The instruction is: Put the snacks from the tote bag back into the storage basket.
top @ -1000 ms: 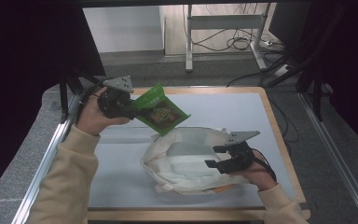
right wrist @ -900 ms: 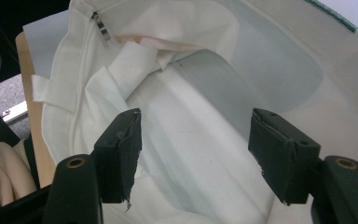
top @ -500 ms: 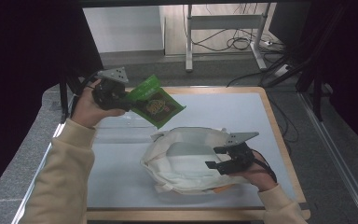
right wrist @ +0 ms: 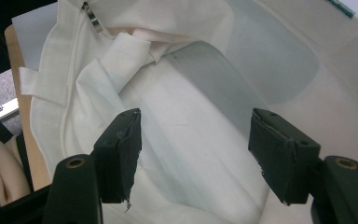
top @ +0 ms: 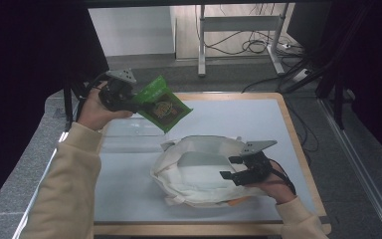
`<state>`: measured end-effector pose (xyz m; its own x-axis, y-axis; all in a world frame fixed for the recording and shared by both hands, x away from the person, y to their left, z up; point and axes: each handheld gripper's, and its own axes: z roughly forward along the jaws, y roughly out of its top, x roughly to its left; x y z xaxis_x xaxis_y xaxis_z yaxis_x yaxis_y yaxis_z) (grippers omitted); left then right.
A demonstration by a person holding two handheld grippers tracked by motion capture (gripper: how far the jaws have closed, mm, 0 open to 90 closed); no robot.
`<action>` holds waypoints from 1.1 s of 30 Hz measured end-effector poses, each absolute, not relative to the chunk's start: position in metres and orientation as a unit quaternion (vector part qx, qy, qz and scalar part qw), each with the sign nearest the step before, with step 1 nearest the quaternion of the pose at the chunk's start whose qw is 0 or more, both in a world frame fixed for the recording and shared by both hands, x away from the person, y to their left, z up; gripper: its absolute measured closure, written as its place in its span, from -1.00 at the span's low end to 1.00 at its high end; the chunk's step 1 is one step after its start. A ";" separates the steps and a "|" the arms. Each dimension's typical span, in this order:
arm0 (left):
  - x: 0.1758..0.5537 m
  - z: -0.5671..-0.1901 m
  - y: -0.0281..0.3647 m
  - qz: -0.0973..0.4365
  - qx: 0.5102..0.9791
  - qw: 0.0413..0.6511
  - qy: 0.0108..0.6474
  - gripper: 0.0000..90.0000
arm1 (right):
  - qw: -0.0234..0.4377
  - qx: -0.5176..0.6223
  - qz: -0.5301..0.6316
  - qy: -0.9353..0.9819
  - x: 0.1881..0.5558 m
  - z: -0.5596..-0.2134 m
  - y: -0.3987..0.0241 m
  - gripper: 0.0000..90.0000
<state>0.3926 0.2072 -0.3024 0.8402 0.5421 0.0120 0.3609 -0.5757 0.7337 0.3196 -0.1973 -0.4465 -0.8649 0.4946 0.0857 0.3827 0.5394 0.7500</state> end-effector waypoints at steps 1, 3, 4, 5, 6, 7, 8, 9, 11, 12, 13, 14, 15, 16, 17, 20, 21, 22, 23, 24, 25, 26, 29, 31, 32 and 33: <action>0.393 -0.303 0.208 0.122 0.880 0.379 0.257 0.70 | 0.069 0.250 0.409 0.875 0.319 -0.446 -0.197 -0.23; 0.395 -0.304 0.210 0.120 0.880 0.378 0.260 0.70 | 0.069 0.249 0.410 0.875 0.319 -0.446 -0.197 -0.23; 0.396 -0.305 0.211 0.121 0.881 0.377 0.258 0.70 | 0.069 0.249 0.409 0.875 0.319 -0.446 -0.197 -0.23; 0.396 -0.305 0.212 0.120 0.881 0.376 0.262 0.70 | 0.069 0.249 0.408 0.875 0.319 -0.446 -0.197 -0.23; 0.398 -0.305 0.214 0.119 0.880 0.377 0.264 0.70 | 0.070 0.249 0.409 0.875 0.319 -0.446 -0.197 -0.23; 0.399 -0.306 0.216 0.120 0.880 0.376 0.264 0.70 | 0.070 0.250 0.409 0.875 0.319 -0.446 -0.198 -0.23; 0.399 -0.306 0.217 0.119 0.879 0.377 0.266 0.70 | 0.069 0.250 0.409 0.875 0.319 -0.446 -0.198 -0.23; 0.399 -0.307 0.218 0.118 0.878 0.378 0.268 0.70 | 0.070 0.250 0.408 0.875 0.319 -0.446 -0.198 -0.23; 0.400 -0.309 0.221 0.118 0.879 0.377 0.268 0.70 | 0.073 0.248 0.407 0.876 0.318 -0.446 -0.198 -0.23; 0.400 -0.309 0.222 0.118 0.880 0.374 0.269 0.70 | 0.073 0.247 0.407 0.877 0.318 -0.446 -0.198 -0.23; 0.401 -0.310 0.223 0.118 0.880 0.370 0.273 0.70 | 0.073 0.248 0.408 0.876 0.317 -0.445 -0.198 -0.23; 0.401 -0.310 0.224 0.121 0.880 0.368 0.273 0.70 | 0.073 0.249 0.409 0.875 0.317 -0.445 -0.198 -0.23; 0.402 -0.311 0.225 0.121 0.879 0.367 0.278 0.70 | 0.073 0.248 0.408 0.875 0.317 -0.445 -0.198 -0.23; 0.403 -0.312 0.227 0.121 0.879 0.367 0.280 0.70 | 0.074 0.247 0.408 0.876 0.317 -0.445 -0.197 -0.23; 0.404 -0.312 0.229 0.121 0.878 0.366 0.284 0.70 | 0.073 0.247 0.406 0.877 0.316 -0.445 -0.197 -0.23; 0.406 -0.315 0.232 0.123 0.879 0.358 0.289 0.70 | 0.073 0.244 0.408 0.877 0.316 -0.445 -0.197 -0.23; 0.407 -0.316 0.232 0.124 0.878 0.359 0.291 0.70 | 0.073 0.245 0.408 0.877 0.317 -0.445 -0.197 -0.23; 0.408 -0.316 0.232 0.123 0.877 0.360 0.293 0.70 | 0.072 0.247 0.407 0.877 0.317 -0.446 -0.197 -0.23; 0.409 -0.317 0.233 0.123 0.877 0.360 0.293 0.70 | 0.072 0.248 0.406 0.876 0.317 -0.446 -0.197 -0.23; 0.410 -0.318 0.232 0.123 0.878 0.359 0.292 0.70 | 0.071 0.249 0.407 0.876 0.317 -0.446 -0.197 -0.23; 0.412 -0.319 0.233 0.123 0.880 0.355 0.290 0.70 | 0.071 0.248 0.407 0.876 0.317 -0.446 -0.197 -0.24; 0.413 -0.320 0.232 0.123 0.879 0.355 0.292 0.70 | 0.072 0.248 0.408 0.876 0.317 -0.445 -0.197 -0.23; 0.418 -0.323 0.235 0.122 0.880 0.351 0.297 0.70 | 0.071 0.246 0.410 0.875 0.317 -0.445 -0.197 -0.24; 0.423 -0.324 0.236 0.121 0.881 0.344 0.301 0.70 | 0.071 0.246 0.409 0.876 0.317 -0.445 -0.196 -0.24; 0.425 -0.324 0.236 0.122 0.881 0.343 0.302 0.70 | 0.070 0.246 0.408 0.876 0.317 -0.446 -0.196 -0.24; 0.427 -0.324 0.236 0.120 0.881 0.344 0.302 0.70 | 0.069 0.246 0.408 0.876 0.316 -0.446 -0.196 -0.24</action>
<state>0.4271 0.2361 -0.3243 0.7885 0.6151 0.0030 0.4500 -0.5802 0.6788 0.3164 -0.1960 -0.4460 -0.8691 0.4883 0.0791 0.3749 0.5458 0.7494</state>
